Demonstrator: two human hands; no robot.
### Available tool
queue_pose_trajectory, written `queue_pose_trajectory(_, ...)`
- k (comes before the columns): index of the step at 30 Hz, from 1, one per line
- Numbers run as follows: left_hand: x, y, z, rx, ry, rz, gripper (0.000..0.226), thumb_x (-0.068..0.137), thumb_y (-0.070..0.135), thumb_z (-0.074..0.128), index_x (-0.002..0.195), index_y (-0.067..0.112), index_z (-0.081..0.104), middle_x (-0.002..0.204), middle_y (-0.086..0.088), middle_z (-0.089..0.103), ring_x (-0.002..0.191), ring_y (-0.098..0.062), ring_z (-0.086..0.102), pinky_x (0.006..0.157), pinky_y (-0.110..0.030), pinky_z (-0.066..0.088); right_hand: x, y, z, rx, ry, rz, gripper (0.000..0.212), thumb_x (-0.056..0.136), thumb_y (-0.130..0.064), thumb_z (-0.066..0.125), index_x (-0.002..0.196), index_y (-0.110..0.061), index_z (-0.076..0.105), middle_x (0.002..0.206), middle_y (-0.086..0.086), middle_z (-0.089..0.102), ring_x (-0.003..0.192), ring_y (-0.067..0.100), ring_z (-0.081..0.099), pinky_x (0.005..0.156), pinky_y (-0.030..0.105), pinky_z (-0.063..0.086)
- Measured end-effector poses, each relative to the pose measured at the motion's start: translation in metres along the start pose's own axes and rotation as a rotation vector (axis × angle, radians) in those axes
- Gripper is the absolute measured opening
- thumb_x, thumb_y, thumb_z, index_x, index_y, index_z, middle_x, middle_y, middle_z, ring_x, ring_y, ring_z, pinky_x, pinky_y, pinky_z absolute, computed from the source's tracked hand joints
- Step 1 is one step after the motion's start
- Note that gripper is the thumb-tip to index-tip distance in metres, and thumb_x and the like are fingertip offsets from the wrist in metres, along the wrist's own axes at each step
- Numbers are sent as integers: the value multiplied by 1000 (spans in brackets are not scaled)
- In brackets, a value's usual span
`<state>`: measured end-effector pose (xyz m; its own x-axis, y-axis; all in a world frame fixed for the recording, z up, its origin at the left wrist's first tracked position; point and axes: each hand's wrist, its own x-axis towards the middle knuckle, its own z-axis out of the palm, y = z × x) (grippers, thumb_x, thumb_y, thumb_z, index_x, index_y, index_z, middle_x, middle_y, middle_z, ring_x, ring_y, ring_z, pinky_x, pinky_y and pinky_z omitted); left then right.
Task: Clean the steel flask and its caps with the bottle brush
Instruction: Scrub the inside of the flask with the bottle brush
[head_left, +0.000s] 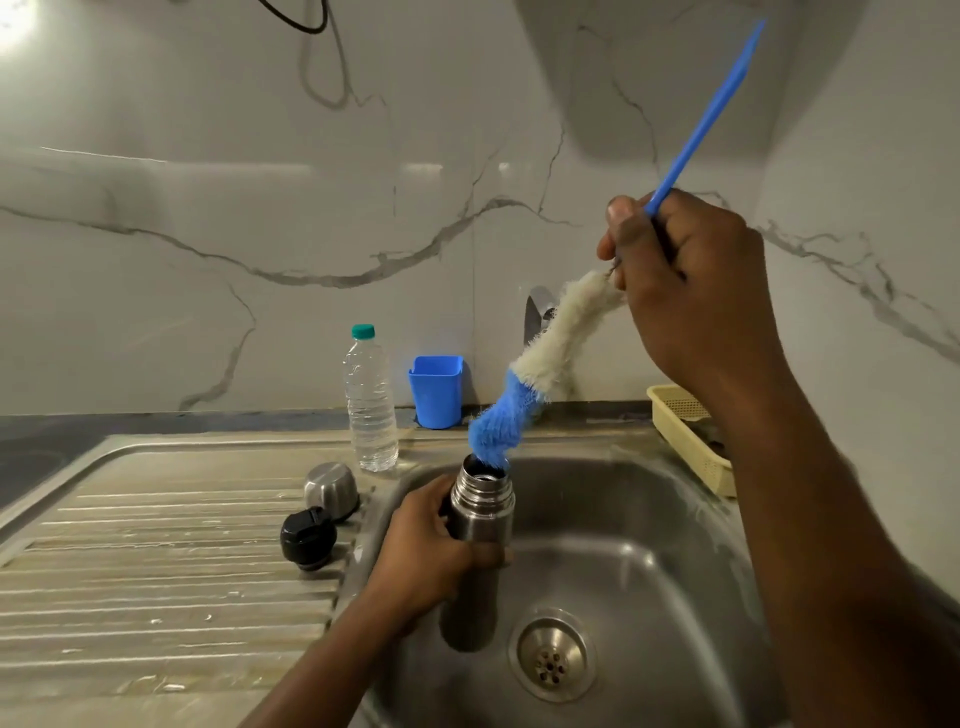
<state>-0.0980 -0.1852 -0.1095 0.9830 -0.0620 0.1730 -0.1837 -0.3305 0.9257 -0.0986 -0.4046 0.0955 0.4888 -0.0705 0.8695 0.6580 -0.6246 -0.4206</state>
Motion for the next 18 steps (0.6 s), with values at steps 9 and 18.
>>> queue_pose_trajectory(9,-3,20,-25,-539,100,-136,63,65,7,92,123,13,66,113,-16,78,100,-33,78,89,-56,63,-5,15,-2,462,-34,254,28,106,-32,59,103,-8,74,78,6,75,67,17,71,69,35,64)
queue_pose_trajectory(18,-4,29,-32,-814,160,-182,76,64,19,91,134,21,59,121,-19,73,100,-33,76,79,-43,63,-86,57,2,894,-89,604,13,89,-8,69,95,4,72,80,21,73,69,27,73,68,34,65)
